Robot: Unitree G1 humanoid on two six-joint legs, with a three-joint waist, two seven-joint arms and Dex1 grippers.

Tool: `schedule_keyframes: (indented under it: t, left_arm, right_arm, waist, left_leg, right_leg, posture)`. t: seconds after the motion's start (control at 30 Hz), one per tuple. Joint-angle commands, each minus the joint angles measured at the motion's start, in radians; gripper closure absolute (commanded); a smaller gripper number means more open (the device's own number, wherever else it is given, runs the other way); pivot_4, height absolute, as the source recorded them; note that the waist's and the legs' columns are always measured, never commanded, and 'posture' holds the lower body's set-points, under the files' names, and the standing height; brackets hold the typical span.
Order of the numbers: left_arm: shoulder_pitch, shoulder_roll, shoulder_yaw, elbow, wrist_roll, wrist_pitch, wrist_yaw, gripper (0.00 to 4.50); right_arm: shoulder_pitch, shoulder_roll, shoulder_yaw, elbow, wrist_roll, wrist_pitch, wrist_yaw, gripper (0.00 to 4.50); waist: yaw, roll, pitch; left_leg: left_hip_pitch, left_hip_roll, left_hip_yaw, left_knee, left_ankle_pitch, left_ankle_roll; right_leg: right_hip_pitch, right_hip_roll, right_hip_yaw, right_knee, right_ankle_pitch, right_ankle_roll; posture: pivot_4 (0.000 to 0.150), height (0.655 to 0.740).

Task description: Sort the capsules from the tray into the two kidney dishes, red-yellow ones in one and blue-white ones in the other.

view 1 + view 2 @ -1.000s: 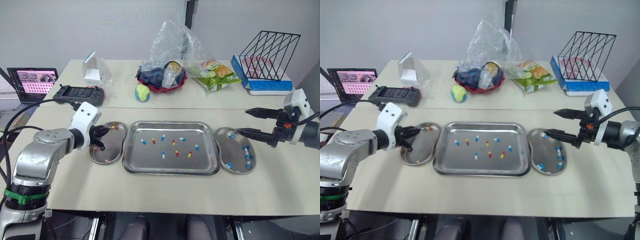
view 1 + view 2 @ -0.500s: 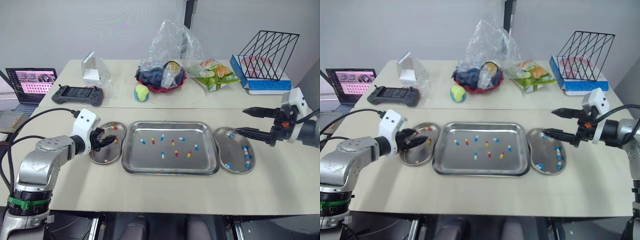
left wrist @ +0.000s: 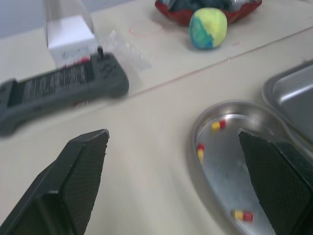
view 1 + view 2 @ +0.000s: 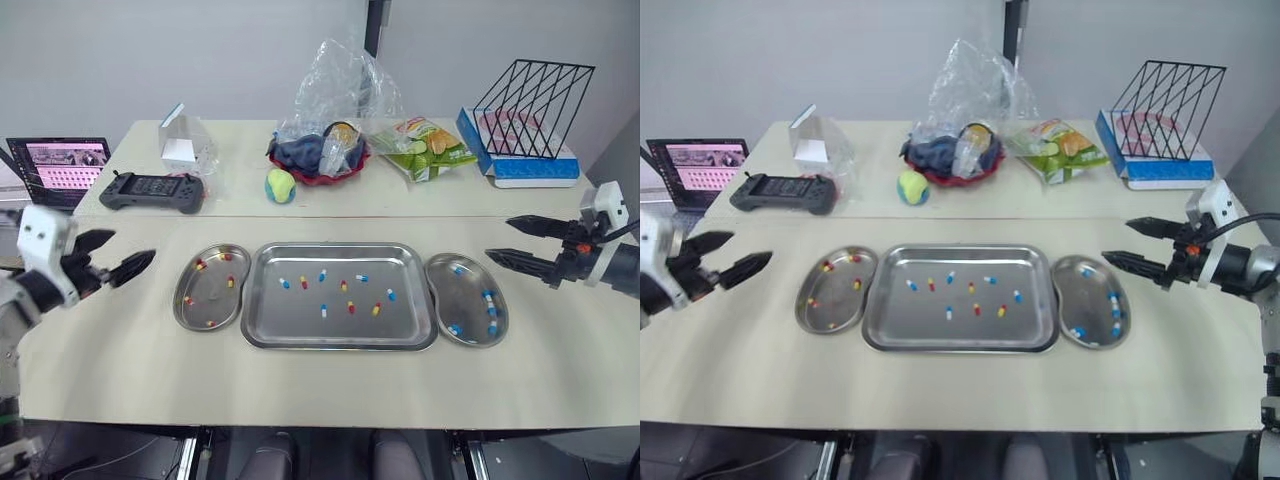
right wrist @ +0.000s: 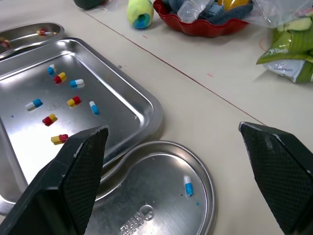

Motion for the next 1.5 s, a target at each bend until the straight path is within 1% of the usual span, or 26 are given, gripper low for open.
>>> schedule_keyframes:
  t: [0.03,0.1,0.23,0.37,0.57,0.87,0.97,1.03,1.13,1.27,1.37,1.43,1.5]
  left_arm:
    - [0.001,0.019,0.105,0.067,-0.046,-0.104,-0.046,0.04]
    - [0.007,0.020,0.117,0.096,-0.042,-0.143,-0.047,0.04]
    - [-0.007,0.008,0.148,0.139,-0.075,-0.178,-0.050,0.04]
    - [0.003,0.032,0.136,0.176,-0.070,-0.217,-0.079,0.04]
    - [-0.023,0.060,0.129,0.234,-0.082,-0.224,-0.101,0.04]
    - [-0.026,0.062,0.110,0.227,-0.116,-0.205,-0.158,0.04]
    - [-0.037,0.065,0.088,0.246,-0.113,-0.237,-0.208,0.04]
    - [-0.046,0.032,0.096,0.225,-0.179,-0.250,-0.300,0.04]
    - [-0.004,0.036,0.070,0.167,-0.171,-0.216,-0.304,0.04]
    - [0.016,0.044,0.077,0.125,-0.182,-0.186,-0.294,0.04]
    - [0.053,0.058,0.083,0.107,-0.178,-0.167,-0.311,0.04]
    - [0.108,0.056,0.093,0.076,-0.168,-0.189,-0.334,0.04]
    - [0.141,0.046,0.118,0.043,-0.185,-0.188,-0.329,0.04]
  right_arm:
    - [-0.012,-0.010,-0.058,0.060,-0.004,-0.059,-0.005,0.00]
    - [-0.016,-0.006,-0.064,0.102,-0.013,-0.086,-0.011,0.00]
    - [-0.017,-0.003,-0.066,0.173,-0.037,-0.137,-0.017,0.00]
    - [-0.019,-0.005,-0.064,0.210,-0.050,-0.168,-0.011,0.00]
    - [-0.018,-0.006,-0.064,0.223,-0.050,-0.178,-0.006,0.00]
    - [-0.016,0.003,-0.058,0.200,-0.048,-0.170,-0.009,0.00]
    - [-0.011,-0.001,-0.049,0.148,-0.040,-0.152,0.009,0.00]
    - [-0.013,0.011,-0.036,0.100,-0.039,-0.140,0.006,0.00]
    - [-0.014,0.038,-0.003,0.003,-0.038,-0.104,-0.005,0.00]
    - [-0.026,0.079,0.040,-0.128,-0.027,-0.031,-0.037,0.00]
    - [-0.093,0.133,0.107,-0.229,0.002,0.164,-0.123,0.00]
    - [-0.136,0.198,0.195,-0.345,-0.024,0.208,-0.171,0.00]
    - [-0.169,0.278,0.252,-0.449,-0.002,0.265,-0.219,0.00]
  waist:
    - [0.006,0.000,0.000]
    - [0.010,0.000,0.000]
    - [0.008,0.000,0.000]
    - [0.002,0.000,0.000]
    - [-0.011,0.000,0.000]
    - [-0.018,0.000,0.000]
    - [-0.018,0.000,0.000]
    - [-0.019,0.000,0.000]
    - [-0.019,0.000,0.000]
    - [-0.021,0.000,0.000]
    - [-0.024,0.000,0.000]
    - [-0.028,0.000,0.000]
    - [-0.029,0.000,0.000]
  left_leg:
    - [0.000,0.000,0.000,0.000,0.000,0.000]
    - [0.001,0.000,0.000,0.001,0.000,0.000]
    - [0.001,0.000,0.000,0.000,0.000,0.000]
    - [0.001,0.000,0.000,0.000,0.000,0.000]
    - [0.001,0.001,0.000,0.000,0.000,0.000]
    - [0.001,0.001,0.000,0.000,0.000,0.000]
    - [0.001,0.001,0.000,0.000,0.000,0.000]
    - [0.001,0.001,0.000,0.000,0.000,0.000]
    - [0.001,0.001,0.000,0.000,0.000,0.000]
    - [0.001,0.001,0.000,0.000,0.000,0.000]
    - [0.001,0.001,0.000,0.000,0.000,0.000]
    - [0.001,0.002,0.000,-0.001,0.000,0.000]
    - [0.002,0.002,0.000,-0.002,0.000,0.000]
  right_leg:
    - [0.000,0.000,0.000,0.000,0.000,0.000]
    - [0.001,0.000,0.000,0.000,0.000,0.000]
    - [0.001,0.000,0.000,0.000,0.000,0.000]
    - [0.001,0.000,0.000,0.001,0.000,0.000]
    - [0.001,0.001,0.000,0.001,0.000,0.000]
    - [0.001,0.001,0.000,0.001,0.000,0.000]
    - [0.001,0.001,0.000,0.001,0.000,0.000]
    - [0.000,0.001,0.000,0.001,0.000,0.000]
    - [0.000,0.001,0.000,0.001,0.000,0.000]
    - [0.000,0.001,0.000,0.001,0.000,0.000]
    - [0.000,0.001,0.000,0.001,0.000,0.000]
    - [-0.002,0.001,0.000,0.002,0.000,-0.001]
    - [-0.003,0.001,0.000,0.002,0.000,-0.001]
  posture:
    - [0.150,0.7400]
    - [0.150,0.7400]
    - [0.150,0.7400]
    - [0.150,0.7400]
    - [0.150,0.7400]
    - [0.150,0.7400]
    - [0.150,0.7400]
    - [0.150,0.7400]
    - [0.150,0.7400]
    - [0.150,0.7400]
    - [0.150,0.7400]
    - [0.150,0.7400]
    - [0.150,0.7400]
